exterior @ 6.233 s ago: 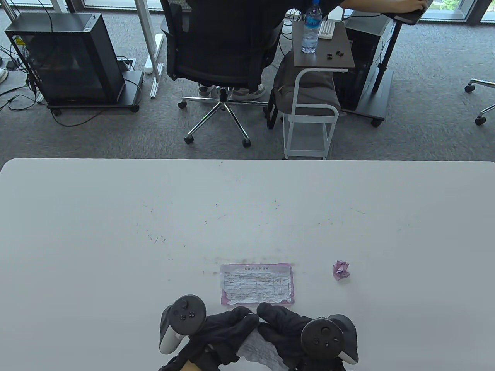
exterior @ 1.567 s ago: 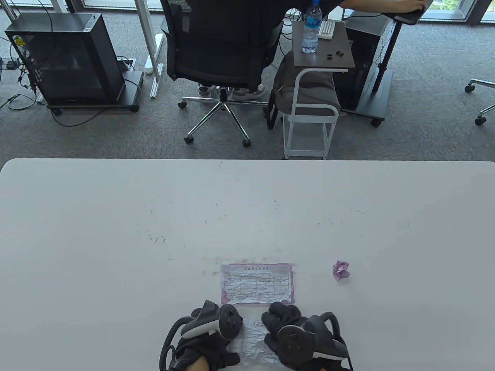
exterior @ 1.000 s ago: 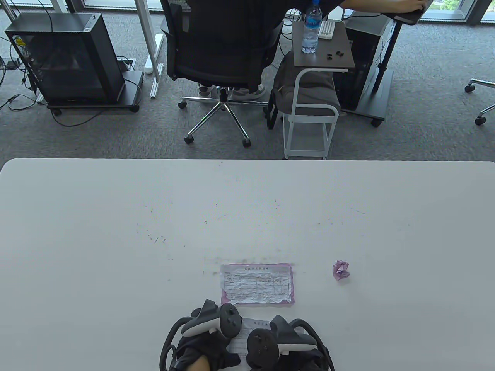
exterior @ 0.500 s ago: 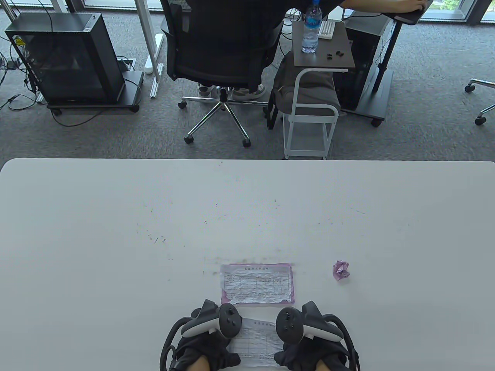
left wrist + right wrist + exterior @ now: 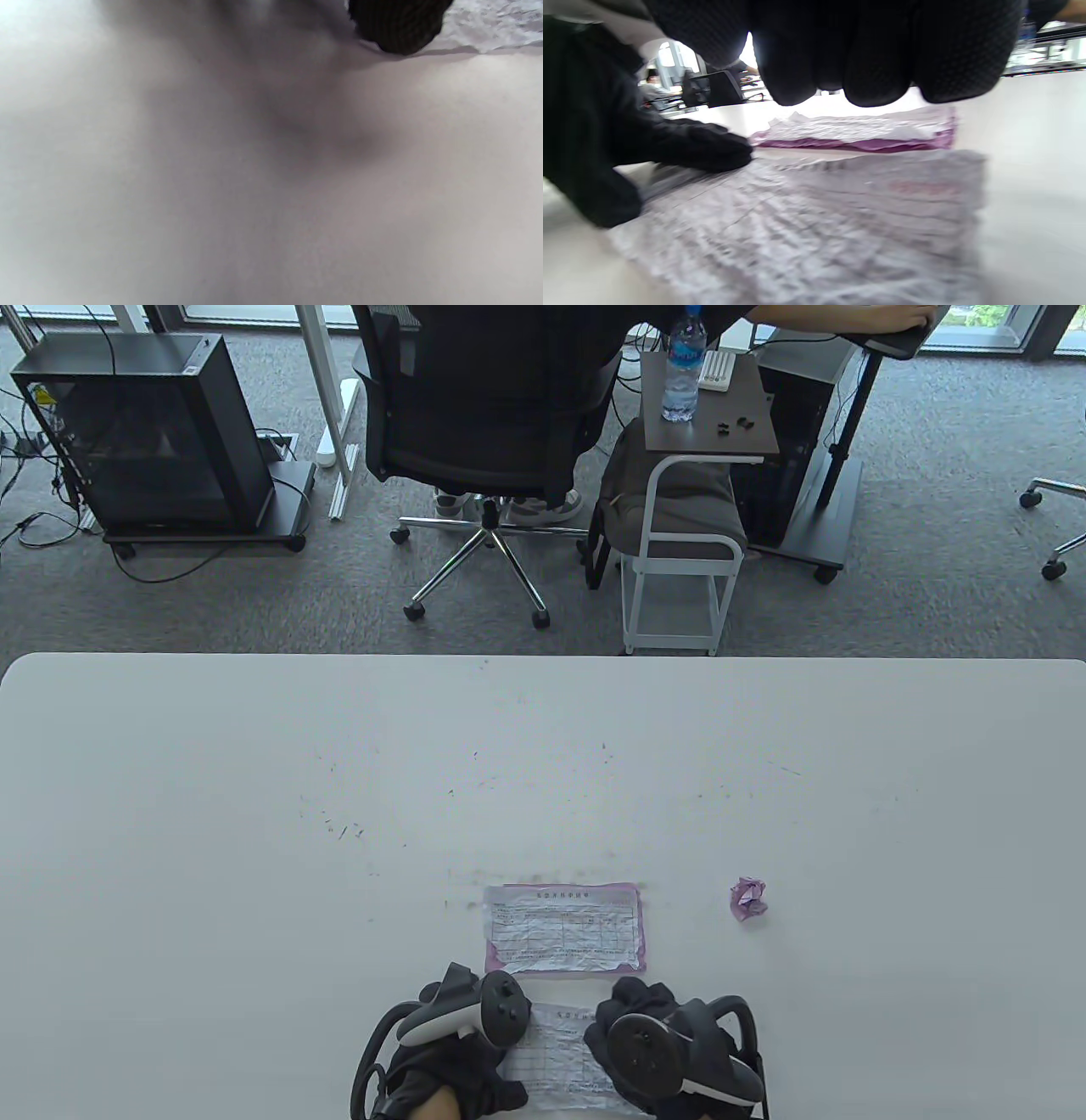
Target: Flatten crumpled invoices and stack
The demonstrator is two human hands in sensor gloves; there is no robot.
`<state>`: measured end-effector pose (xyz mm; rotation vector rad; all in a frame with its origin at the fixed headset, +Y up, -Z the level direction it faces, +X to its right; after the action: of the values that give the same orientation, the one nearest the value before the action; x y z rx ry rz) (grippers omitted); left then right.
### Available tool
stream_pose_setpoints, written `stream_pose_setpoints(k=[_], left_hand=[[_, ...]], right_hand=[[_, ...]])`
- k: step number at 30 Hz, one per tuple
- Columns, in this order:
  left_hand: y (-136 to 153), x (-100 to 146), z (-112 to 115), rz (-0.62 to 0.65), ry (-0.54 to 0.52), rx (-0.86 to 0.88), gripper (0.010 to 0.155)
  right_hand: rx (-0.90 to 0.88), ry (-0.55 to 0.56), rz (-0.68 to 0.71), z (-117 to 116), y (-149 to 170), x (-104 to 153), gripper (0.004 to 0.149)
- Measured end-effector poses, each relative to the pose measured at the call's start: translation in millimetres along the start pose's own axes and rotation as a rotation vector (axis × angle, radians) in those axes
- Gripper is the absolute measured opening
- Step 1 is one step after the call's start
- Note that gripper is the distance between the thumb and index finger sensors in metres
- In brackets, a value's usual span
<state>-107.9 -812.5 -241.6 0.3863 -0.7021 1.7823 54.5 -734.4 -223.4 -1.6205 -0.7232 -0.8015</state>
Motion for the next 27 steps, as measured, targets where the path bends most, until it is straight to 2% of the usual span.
stream_pose_setpoints(k=[4, 6, 8, 10, 12, 16, 27], left_hand=[[0, 0, 0, 0.002, 0.0, -0.001, 0.084], [0, 0, 0, 0.002, -0.002, 0.002, 0.084], [-1, 0, 0, 0.001, 0.0, 0.001, 0.085], [-1, 0, 0, 0.0, 0.003, 0.003, 0.086], [-1, 0, 0, 0.001, 0.003, 0.002, 0.086], [-1, 0, 0, 0.0, 0.002, 0.002, 0.086], [-1, 0, 1, -0.004, -0.004, 0.005, 0.086]], right_hand=[[0.068, -0.141, 0.137, -31, -26, -7, 0.04], [0.073, -0.24, 0.124, -43, -27, -8, 0.045], [0.055, -0.361, 0.039, -54, -19, -8, 0.054], [0.07, -0.341, -0.027, -52, -13, -10, 0.055], [0.113, -0.397, -0.133, -54, -5, -10, 0.056], [0.121, -0.398, -0.247, -50, 5, -10, 0.056], [0.208, -0.445, -0.443, -45, 28, -3, 0.05]])
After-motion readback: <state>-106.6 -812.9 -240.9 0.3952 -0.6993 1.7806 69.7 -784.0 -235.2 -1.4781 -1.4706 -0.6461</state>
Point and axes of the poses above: the tracker on the back of each hand, its own y axis roughly to the little-finger side, its own x axis roughly from the fingertips to the wrist, z = x × y, the point moved 3 cm from there along -x, roughly from the wrist to the fingertips, and after that the axes turned 2 degrees about -y, right-handed, at the moved point
